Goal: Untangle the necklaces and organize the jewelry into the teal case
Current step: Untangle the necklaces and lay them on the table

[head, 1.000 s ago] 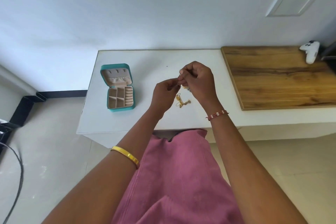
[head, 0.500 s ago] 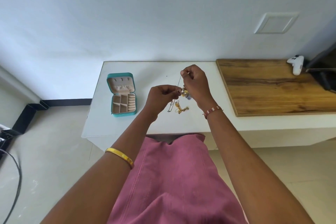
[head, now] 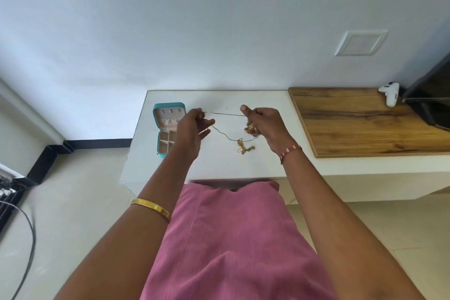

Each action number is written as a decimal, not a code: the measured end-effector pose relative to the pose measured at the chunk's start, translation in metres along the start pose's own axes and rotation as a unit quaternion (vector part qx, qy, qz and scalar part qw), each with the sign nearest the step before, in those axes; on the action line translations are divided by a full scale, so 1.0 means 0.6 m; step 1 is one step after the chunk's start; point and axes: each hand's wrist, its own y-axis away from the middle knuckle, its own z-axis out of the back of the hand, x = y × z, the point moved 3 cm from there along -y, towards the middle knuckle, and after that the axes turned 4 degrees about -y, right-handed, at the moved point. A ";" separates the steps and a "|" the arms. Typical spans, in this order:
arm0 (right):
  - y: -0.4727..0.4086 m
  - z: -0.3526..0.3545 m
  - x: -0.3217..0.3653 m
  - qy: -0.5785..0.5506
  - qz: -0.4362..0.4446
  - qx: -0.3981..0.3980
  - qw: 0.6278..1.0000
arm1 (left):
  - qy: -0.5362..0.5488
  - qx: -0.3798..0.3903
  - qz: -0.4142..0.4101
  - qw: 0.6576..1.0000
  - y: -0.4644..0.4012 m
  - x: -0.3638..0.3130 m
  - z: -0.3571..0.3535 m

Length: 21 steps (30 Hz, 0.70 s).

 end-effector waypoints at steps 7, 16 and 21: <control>0.007 0.026 -0.044 -0.297 -0.149 -0.016 0.943 | 0.040 -0.057 0.041 0.997 -0.011 0.000 0.053; 0.009 0.022 -0.029 -0.361 -0.131 0.028 0.923 | -0.037 -0.062 0.108 0.992 -0.016 0.038 0.068; 0.016 -0.013 0.002 -0.320 -0.141 0.108 0.930 | -0.125 -0.043 0.155 0.979 0.002 0.053 0.063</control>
